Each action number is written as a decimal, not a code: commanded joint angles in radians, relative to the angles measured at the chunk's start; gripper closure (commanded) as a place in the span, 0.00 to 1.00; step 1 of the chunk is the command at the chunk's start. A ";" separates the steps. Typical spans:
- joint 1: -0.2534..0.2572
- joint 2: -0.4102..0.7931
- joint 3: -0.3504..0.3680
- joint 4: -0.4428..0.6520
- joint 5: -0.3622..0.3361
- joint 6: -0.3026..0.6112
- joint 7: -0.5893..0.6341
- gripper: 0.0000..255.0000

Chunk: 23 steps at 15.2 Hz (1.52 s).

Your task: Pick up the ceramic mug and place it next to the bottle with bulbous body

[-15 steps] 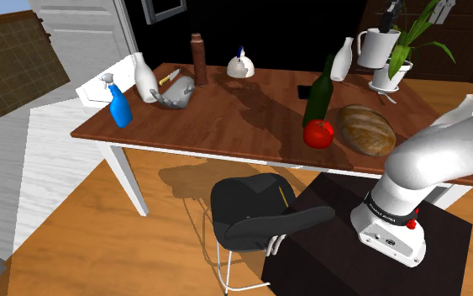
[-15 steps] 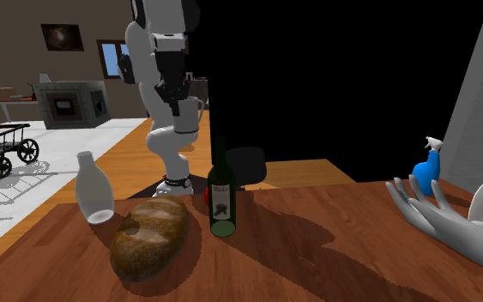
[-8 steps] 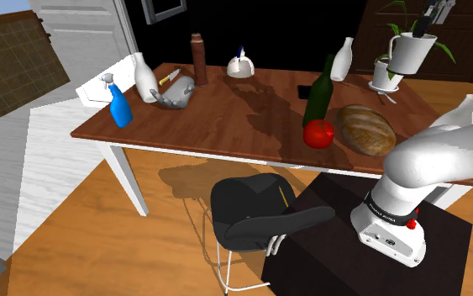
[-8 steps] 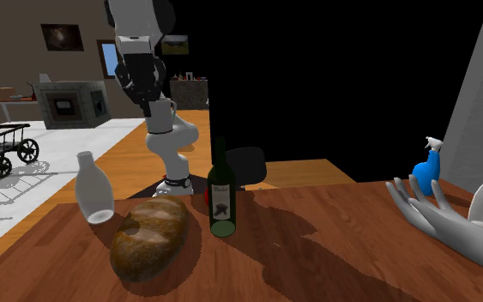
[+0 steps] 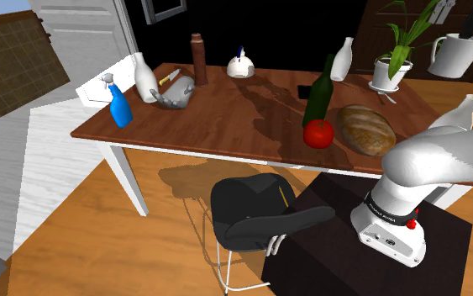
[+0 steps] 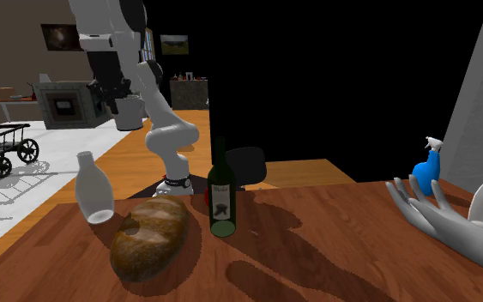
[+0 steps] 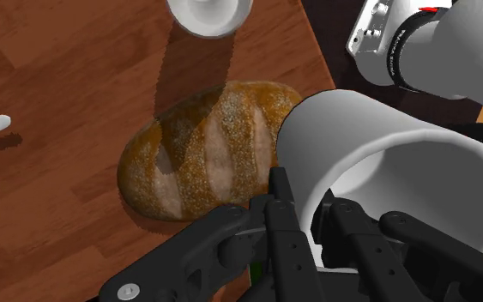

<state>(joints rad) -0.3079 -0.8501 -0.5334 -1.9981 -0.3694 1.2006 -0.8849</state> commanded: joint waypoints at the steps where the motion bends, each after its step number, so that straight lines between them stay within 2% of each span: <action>1: -0.012 -0.024 -0.030 0.003 -0.037 -0.016 -0.046 1.00; 10: -0.032 -0.070 -0.175 0.113 -0.196 -0.087 -0.262 1.00; 17: -0.008 -0.065 -0.305 0.252 -0.317 -0.122 -0.442 1.00; 23: -0.034 -0.119 -0.315 0.145 -0.338 -0.067 -0.419 1.00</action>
<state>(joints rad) -0.3381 -0.9610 -0.8472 -1.8360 -0.7046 1.1242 -1.3083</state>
